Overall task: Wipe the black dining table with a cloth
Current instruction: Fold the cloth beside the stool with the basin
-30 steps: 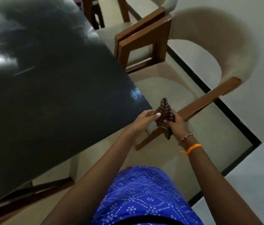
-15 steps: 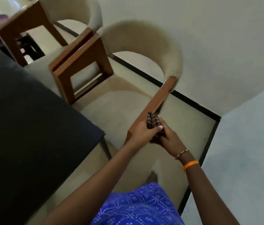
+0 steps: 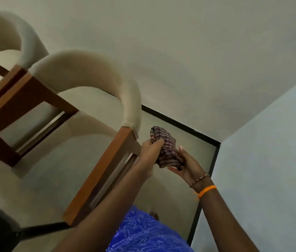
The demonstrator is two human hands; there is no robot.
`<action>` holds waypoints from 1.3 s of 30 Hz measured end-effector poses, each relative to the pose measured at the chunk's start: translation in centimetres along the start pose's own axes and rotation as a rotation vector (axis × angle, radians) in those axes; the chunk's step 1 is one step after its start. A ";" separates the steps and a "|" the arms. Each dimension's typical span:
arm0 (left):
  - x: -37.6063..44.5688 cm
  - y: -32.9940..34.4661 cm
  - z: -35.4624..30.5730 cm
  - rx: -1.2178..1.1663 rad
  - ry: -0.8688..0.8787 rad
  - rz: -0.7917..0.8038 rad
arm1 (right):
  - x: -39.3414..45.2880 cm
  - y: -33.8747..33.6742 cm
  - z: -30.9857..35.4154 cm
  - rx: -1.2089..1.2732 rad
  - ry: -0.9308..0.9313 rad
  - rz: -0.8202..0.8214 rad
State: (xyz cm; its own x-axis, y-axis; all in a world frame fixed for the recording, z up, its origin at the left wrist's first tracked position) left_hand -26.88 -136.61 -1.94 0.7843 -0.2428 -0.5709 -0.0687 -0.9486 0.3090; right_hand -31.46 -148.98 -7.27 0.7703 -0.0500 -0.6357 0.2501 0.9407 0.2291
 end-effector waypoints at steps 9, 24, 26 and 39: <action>12.9 5.5 -4.6 -0.113 -0.063 -0.094 | 12.8 -2.6 11.3 0.058 -0.048 -0.056; 34.6 2.3 -21.5 -0.311 -0.016 -0.389 | 37.4 5.5 30.9 -0.442 -0.045 -0.024; 37.0 0.0 -23.1 -0.346 0.013 -0.446 | 40.3 8.4 32.1 -0.499 -0.029 0.047; 48.8 -12.6 -34.1 -0.617 0.188 -0.820 | 56.9 27.3 40.7 -0.840 -0.042 0.462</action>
State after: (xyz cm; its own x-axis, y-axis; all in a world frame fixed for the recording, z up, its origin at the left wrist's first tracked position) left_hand 33.31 -129.62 -7.72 0.5345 0.5147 -0.6704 0.8142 -0.5263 0.2451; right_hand 43.10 -139.81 -7.15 0.7118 0.3894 -0.5846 -0.5732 0.8030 -0.1631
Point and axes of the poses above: each hand's wrist, its own x-axis towards the middle knuckle, its own y-axis out of the palm, z = x × y, the point moved 7 cm from there along x, towards the middle knuckle, and after that the axes turned 5 degrees about -x, right-handed, at the moved point
